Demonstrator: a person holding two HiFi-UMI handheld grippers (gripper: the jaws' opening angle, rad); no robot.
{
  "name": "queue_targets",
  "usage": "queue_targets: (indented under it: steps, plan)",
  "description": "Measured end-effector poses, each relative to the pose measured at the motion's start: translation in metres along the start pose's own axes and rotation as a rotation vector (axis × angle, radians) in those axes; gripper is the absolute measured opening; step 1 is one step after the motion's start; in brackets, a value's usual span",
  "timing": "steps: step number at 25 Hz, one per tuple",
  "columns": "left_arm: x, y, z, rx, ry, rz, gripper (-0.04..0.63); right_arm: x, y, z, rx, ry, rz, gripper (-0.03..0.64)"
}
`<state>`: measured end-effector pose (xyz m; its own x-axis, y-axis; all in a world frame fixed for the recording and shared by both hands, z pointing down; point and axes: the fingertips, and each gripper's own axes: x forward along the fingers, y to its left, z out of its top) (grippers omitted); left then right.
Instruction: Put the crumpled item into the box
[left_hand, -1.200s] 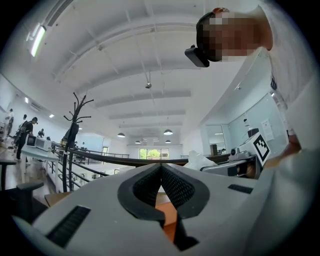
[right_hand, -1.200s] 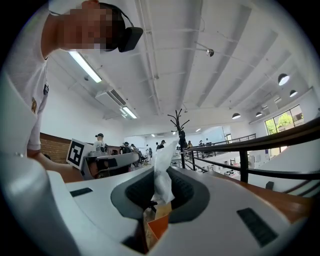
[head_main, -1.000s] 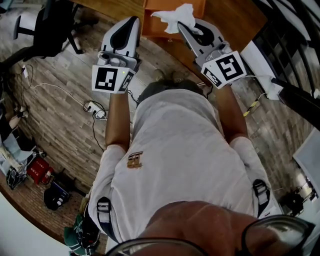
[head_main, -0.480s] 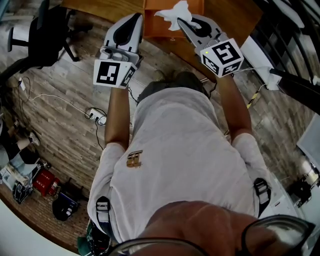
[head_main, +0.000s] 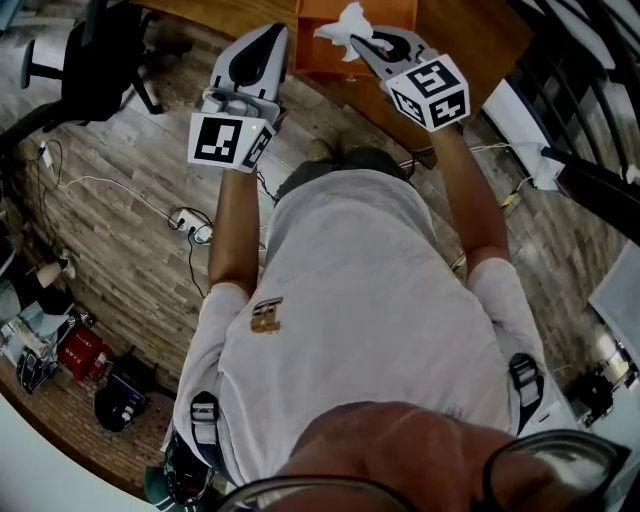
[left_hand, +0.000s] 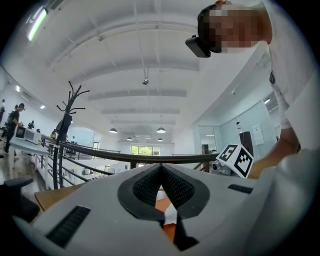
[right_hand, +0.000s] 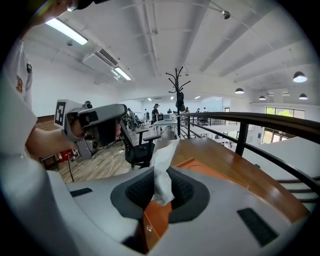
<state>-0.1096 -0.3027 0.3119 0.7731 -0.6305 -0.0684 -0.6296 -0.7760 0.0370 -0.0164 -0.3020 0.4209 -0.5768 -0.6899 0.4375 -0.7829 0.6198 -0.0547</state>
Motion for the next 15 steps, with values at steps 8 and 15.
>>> queue_targets:
  steps: [8, 15]
  plan:
    - [0.001, 0.010, -0.005, -0.009, -0.001, 0.037, 0.020, 0.030, -0.006, -0.026, 0.023, 0.126, 0.044, 0.067]
    - [0.005, 0.011, -0.008, -0.016, -0.004, 0.039, 0.020, 0.048, -0.006, -0.050, 0.024, 0.230, 0.075, 0.067]
